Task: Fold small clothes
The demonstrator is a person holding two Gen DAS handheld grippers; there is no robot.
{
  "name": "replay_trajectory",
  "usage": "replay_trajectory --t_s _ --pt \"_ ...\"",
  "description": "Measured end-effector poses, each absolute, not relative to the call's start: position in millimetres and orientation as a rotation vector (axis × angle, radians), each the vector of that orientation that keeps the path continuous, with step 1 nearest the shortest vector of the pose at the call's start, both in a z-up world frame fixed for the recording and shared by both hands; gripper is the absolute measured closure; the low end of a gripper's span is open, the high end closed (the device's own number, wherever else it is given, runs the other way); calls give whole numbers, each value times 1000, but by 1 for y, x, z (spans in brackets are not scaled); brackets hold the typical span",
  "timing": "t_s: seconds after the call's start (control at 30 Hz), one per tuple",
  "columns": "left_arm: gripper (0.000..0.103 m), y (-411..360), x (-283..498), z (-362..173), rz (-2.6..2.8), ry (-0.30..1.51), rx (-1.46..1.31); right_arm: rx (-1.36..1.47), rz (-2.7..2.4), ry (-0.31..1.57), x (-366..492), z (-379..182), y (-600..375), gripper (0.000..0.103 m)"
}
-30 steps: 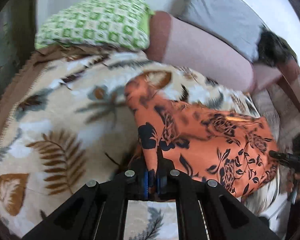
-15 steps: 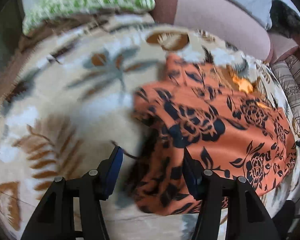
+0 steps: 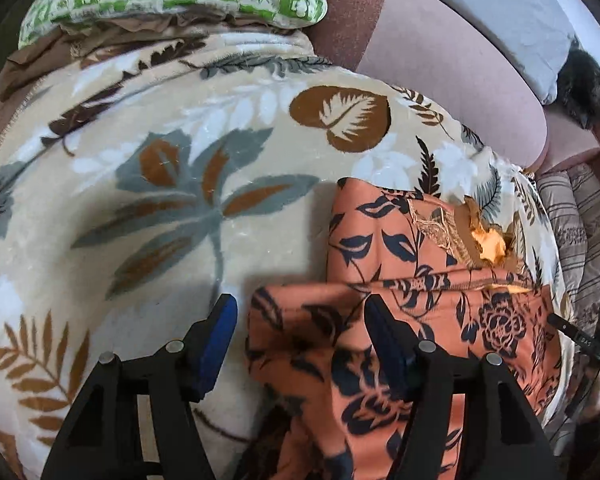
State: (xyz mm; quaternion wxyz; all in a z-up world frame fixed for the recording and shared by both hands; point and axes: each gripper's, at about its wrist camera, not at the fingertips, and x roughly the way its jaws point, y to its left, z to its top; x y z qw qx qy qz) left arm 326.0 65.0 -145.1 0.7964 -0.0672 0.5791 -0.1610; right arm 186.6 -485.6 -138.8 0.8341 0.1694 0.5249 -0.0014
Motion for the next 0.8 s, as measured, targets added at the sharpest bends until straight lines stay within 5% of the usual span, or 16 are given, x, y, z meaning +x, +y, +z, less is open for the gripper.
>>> replay_trajectory --t_s 0.03,0.07,0.1,0.13,0.17,0.27,0.6,0.8 --pt "40 62 329 -149 -345 1259 -133 390 3 1124 190 -143 -489 49" --pt "64 59 331 -152 -344 1268 -113 412 13 1140 192 -147 -490 49" --pt "78 58 331 -152 -349 1270 -105 414 19 1148 195 -149 -490 51" --pt "90 57 332 -151 -345 1272 -104 407 24 1150 197 -150 -490 67" --pt "94 57 332 -148 -337 1263 -97 402 22 1143 198 -150 -490 72" --pt "96 51 328 -126 -332 1179 -23 367 25 1108 194 -136 -485 96" --pt "96 -4 326 -38 -485 850 93 407 -54 883 141 -73 -506 97" --pt "87 -17 371 -137 -297 1152 212 500 -143 993 141 -130 -534 90"
